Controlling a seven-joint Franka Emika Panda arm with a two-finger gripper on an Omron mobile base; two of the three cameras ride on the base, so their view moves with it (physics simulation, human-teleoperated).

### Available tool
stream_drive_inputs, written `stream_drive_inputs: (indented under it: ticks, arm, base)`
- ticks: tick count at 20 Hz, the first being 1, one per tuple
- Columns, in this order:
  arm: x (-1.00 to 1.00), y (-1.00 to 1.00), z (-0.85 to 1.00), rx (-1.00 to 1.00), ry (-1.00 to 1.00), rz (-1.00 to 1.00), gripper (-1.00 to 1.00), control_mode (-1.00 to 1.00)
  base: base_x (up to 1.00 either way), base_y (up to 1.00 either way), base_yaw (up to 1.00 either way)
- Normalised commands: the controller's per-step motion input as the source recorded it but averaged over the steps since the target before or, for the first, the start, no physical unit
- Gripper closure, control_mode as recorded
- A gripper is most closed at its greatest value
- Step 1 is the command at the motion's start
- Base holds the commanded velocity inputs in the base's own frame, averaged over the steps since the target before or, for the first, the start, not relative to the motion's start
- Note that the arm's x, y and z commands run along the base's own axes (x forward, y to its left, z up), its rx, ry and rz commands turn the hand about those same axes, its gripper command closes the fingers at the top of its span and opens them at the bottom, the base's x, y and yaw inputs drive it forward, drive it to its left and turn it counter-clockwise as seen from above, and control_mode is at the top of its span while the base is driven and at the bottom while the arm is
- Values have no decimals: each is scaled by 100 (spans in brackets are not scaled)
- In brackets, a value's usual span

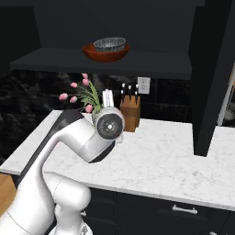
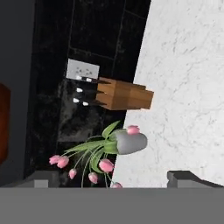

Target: Pick up the bowls on the counter and stack them on top of one another in the open cabinet. Place the smaller bowl on top of the larger bowl.

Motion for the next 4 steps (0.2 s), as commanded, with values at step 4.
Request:
stream_drive_inputs:
  ticks: [4]
  arm:
    - [-43, 6, -58, -6, 15, 18, -100, -100]
  base:
    - [0, 0, 0]
